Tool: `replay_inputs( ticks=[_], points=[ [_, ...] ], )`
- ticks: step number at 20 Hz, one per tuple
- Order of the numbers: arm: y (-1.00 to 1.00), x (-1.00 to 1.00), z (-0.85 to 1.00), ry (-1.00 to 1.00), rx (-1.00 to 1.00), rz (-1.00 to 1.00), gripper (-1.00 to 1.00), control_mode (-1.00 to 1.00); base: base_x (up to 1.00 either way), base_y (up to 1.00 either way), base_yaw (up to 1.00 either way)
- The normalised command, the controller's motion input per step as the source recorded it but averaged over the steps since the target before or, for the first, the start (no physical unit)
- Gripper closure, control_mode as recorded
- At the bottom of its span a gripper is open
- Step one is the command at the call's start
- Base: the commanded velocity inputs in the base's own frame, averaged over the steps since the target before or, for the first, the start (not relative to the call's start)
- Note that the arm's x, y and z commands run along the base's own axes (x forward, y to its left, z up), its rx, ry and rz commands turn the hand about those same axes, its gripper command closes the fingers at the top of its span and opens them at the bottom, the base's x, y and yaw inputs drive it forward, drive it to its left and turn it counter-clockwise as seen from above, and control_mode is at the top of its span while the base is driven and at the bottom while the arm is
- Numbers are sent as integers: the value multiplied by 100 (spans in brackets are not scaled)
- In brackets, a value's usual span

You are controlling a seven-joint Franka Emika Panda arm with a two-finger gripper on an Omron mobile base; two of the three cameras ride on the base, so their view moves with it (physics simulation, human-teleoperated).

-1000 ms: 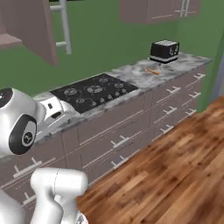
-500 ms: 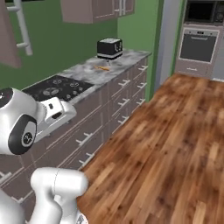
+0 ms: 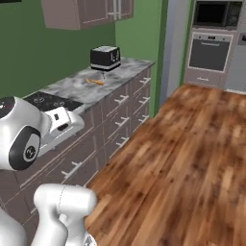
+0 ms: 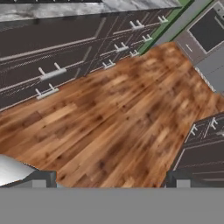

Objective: Organize the utensils by type. Pick up the wooden spoons from the counter and place them in the open cabinet. Then pick up the metallic utensils from the counter and place them in the open drawer.

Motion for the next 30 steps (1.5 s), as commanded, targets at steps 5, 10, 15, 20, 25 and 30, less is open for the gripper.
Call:
replay_inputs(
  ticks=[5,10,15,20,25,30],
  points=[
    [0,0,0,0,0,0,-100,100,94,-30,-10],
    [0,0,0,0,0,0,-100,100,98,-23,-9],
    [0,0,0,0,0,0,-100,100,100,-17,-8],
    [0,0,0,0,0,0,-100,100,100,-8,0],
    [0,0,0,0,0,0,-100,100,100,-11,1],
    [0,0,0,0,0,0,-100,100,100,-13,18]
  ],
)
